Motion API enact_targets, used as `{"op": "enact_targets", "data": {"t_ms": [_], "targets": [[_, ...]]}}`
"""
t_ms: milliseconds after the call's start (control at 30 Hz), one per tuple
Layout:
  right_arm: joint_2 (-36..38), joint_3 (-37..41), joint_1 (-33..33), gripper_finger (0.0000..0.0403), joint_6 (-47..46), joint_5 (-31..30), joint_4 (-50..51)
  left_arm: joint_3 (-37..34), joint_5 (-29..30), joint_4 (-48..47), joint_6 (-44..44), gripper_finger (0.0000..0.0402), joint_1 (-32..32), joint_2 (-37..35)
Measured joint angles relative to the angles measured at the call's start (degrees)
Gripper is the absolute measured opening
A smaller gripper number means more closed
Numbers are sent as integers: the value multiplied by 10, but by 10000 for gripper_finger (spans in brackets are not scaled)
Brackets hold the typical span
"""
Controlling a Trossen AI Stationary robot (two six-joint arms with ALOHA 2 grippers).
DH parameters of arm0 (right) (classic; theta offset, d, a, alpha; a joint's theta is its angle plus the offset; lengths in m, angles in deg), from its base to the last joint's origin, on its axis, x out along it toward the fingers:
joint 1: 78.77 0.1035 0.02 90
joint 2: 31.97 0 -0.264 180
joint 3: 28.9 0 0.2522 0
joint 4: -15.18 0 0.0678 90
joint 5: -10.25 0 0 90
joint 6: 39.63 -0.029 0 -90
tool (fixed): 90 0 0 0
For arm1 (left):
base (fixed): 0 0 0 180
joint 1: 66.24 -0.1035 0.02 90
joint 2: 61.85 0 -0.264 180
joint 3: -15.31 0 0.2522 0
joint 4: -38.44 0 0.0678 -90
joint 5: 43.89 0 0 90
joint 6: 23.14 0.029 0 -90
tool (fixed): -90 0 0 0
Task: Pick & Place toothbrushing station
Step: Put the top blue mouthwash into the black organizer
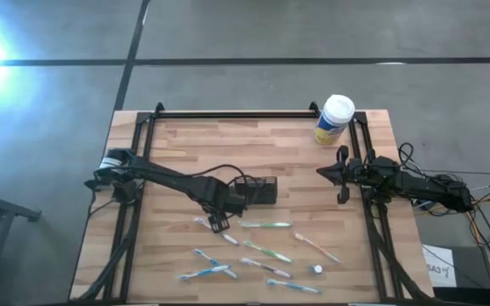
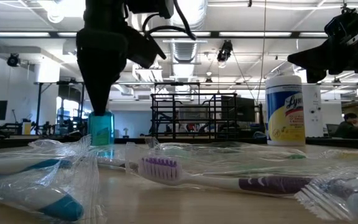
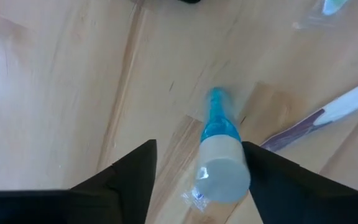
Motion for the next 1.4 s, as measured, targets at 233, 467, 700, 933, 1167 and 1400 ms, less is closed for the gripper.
{"op": "enact_targets", "data": {"t_ms": [233,467,700,933,1167,1400], "targets": [[0,0,0,8,0,0,0,-5,1,8,3,188,0,0],[0,0,0,8,0,0,0,-3,0,7,20,95,0,0],[0,0,0,8,0,0,0,-3,-2,6,37,95,0,-1],[0,0,0,8,4,0,0,-3,-5,6,38,95,0,-1],[0,0,0,8,4,0,0,-3,-10,5,31,95,0,-2],[-1,0,0,8,4,0,0,-3,-12,5,30,103,0,-2]]}}
